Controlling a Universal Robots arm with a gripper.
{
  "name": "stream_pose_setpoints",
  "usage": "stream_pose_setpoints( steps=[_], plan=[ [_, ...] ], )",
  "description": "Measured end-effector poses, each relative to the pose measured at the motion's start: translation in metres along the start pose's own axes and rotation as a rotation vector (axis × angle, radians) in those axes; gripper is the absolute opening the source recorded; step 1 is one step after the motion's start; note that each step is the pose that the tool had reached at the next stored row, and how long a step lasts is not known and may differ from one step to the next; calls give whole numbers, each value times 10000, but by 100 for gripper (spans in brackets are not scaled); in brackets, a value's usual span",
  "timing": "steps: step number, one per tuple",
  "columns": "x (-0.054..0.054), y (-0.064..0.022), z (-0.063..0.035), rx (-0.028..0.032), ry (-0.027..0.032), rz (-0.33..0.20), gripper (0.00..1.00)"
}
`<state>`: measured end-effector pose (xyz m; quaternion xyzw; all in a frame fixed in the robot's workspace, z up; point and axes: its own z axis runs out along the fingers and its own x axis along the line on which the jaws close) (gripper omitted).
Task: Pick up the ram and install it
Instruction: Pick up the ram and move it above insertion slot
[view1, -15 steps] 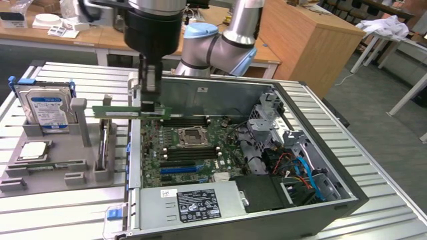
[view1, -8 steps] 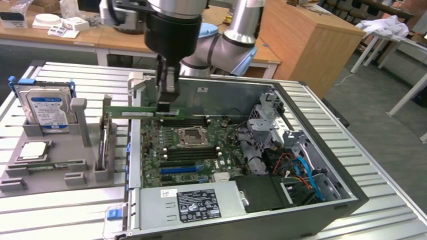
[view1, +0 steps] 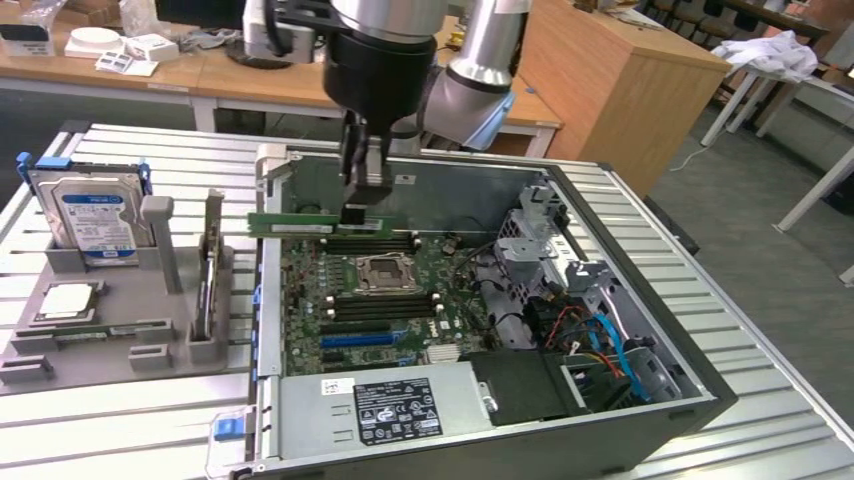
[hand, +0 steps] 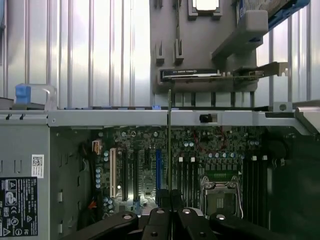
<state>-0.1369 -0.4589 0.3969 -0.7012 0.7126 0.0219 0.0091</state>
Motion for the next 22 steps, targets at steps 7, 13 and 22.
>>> stream_pose_setpoints(
  steps=[7,13,22],
  plan=[
    [-4,-211,-4,0,0,0,12],
    [-6,-397,-7,0,0,-1,12],
    [-11,-675,-12,0,0,0,12]
  ],
)
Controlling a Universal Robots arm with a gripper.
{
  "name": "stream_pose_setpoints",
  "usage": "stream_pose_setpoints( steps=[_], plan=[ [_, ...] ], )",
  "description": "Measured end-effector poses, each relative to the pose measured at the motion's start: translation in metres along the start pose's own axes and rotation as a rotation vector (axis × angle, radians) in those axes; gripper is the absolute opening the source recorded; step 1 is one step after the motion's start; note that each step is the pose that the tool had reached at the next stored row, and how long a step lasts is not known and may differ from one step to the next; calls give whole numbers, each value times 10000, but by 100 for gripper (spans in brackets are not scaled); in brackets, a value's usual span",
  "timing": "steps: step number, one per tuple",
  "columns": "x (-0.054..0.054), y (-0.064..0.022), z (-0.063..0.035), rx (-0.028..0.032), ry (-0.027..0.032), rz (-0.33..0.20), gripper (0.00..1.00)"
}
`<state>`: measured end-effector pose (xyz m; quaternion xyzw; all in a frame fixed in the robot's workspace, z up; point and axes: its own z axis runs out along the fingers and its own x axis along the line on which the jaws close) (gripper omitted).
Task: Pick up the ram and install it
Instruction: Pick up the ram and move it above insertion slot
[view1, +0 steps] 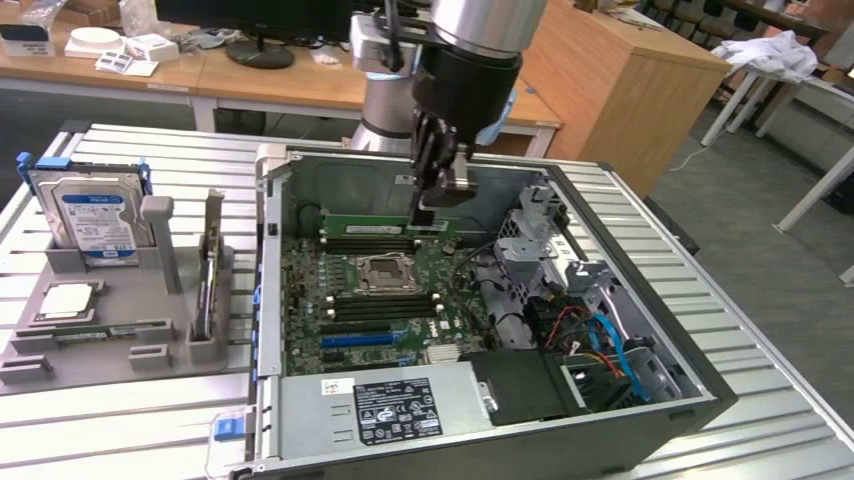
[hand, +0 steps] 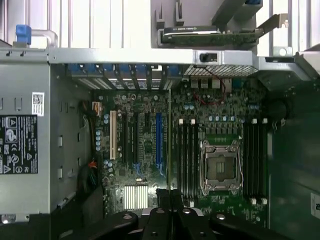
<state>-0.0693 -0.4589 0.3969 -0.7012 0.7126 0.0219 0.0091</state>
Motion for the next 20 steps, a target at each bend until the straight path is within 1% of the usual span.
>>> stream_pose_setpoints(
  steps=[4,7,13,20],
  plan=[
    [-2,-104,-2,0,0,0,12],
    [-2,-162,-3,0,1,-1,12],
    [-3,-166,3,1,-3,0,12],
    [3,-168,120,1,-1,-1,12]
  ],
)
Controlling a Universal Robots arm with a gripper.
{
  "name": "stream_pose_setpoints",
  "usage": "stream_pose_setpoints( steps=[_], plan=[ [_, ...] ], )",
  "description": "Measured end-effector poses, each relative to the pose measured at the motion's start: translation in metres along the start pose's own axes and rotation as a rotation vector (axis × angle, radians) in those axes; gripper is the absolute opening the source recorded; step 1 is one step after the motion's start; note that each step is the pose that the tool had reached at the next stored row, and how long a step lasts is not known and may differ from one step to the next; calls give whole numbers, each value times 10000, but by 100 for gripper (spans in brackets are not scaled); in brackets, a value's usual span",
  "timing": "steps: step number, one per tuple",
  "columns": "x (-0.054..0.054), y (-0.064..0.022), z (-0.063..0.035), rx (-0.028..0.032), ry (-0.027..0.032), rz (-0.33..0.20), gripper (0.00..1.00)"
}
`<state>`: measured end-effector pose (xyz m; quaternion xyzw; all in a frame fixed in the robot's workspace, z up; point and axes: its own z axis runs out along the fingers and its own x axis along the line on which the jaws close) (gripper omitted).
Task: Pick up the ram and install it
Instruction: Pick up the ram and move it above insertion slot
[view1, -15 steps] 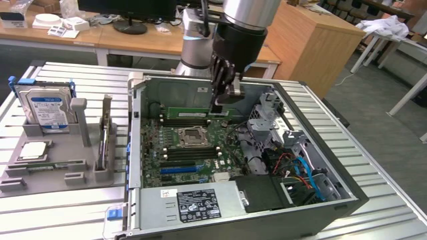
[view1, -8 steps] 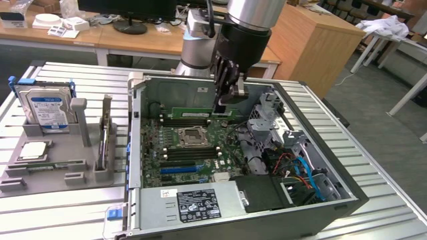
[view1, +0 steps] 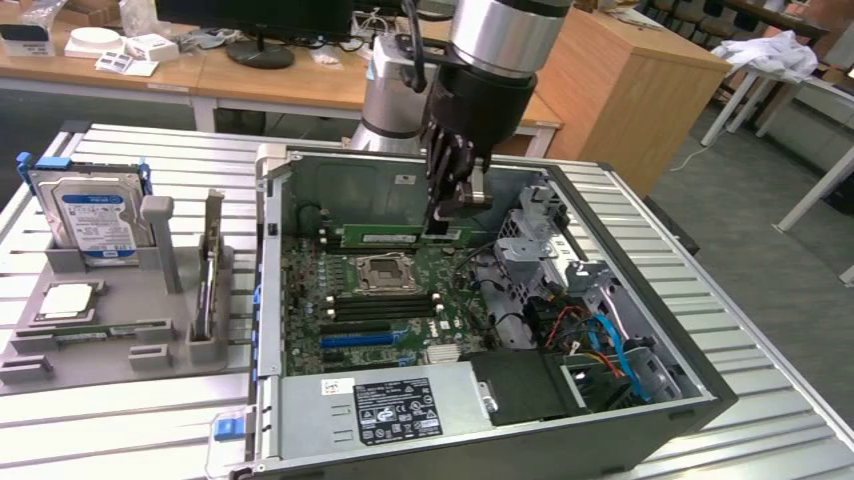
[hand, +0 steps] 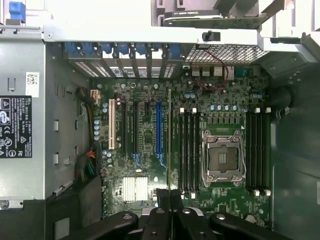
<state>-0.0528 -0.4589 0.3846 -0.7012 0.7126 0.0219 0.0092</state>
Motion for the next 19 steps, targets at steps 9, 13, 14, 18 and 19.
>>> stream_pose_setpoints(
  steps=[9,13,14,18,19],
  plan=[
    [-1,-1,65,1,-2,1,12],
    [-61,0,76,1,-8,1,12],
    [-77,0,79,1,-10,0,12],
    [-140,1,89,0,-24,-1,12],
    [-152,1,92,0,-31,0,12]
  ],
)
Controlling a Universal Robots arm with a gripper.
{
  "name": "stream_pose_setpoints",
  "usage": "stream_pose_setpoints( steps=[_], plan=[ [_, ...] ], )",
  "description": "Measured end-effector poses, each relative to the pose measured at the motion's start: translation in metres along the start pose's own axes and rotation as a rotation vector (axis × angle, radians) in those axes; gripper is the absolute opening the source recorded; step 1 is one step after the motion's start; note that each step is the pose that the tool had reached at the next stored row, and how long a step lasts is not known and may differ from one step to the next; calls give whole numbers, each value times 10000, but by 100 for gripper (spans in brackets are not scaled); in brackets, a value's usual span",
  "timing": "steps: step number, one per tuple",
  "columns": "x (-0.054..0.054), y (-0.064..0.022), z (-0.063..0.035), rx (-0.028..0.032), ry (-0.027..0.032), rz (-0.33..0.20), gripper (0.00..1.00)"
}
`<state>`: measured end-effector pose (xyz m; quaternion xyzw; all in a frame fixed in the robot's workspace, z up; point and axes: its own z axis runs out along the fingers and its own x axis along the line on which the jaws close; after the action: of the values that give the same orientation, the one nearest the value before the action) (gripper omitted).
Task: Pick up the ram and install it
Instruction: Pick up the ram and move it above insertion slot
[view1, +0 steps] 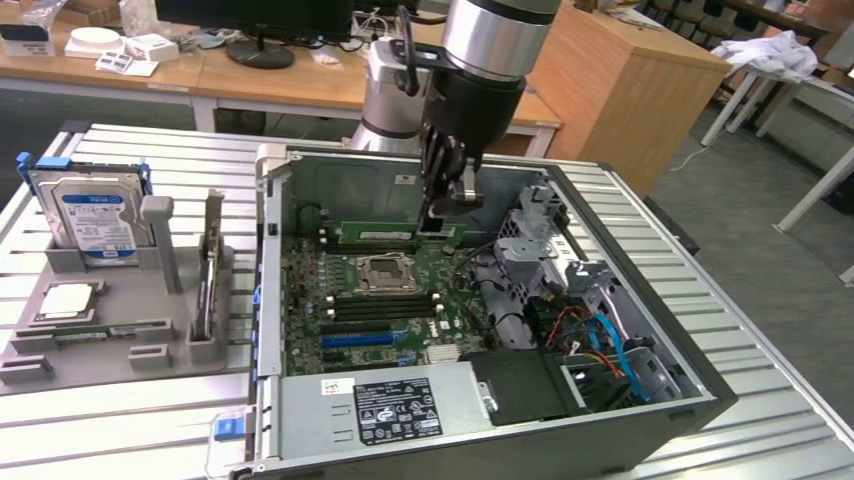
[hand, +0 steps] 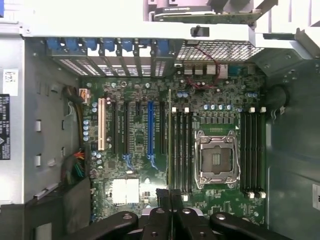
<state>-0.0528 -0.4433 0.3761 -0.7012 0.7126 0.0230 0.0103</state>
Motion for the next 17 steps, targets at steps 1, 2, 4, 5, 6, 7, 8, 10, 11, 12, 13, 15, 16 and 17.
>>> stream_pose_setpoints(
  steps=[1,2,4,5,6,7,8,10,11,12,13,15,16,17],
  plan=[
    [-12,0,3,0,-10,0,12],
    [-22,0,6,0,-20,0,12],
    [-40,0,11,0,-43,-1,12],
    [-48,0,13,0,-53,-1,12],
    [-56,0,15,0,-62,-1,12],
    [-65,1,17,0,-72,-2,12],
    [-73,1,19,0,-80,-2,12],
    [-90,1,23,-1,-95,-3,12],
    [-99,1,25,-1,-99,-3,12],
    [-99,1,25,-2,-99,-3,12],
    [-99,1,25,-2,-99,-3,12],
    [-100,1,25,-2,-100,-3,12],
    [-100,-5,25,-2,-101,-4,12],
    [-100,-19,26,-1,-101,-2,12]
  ],
)
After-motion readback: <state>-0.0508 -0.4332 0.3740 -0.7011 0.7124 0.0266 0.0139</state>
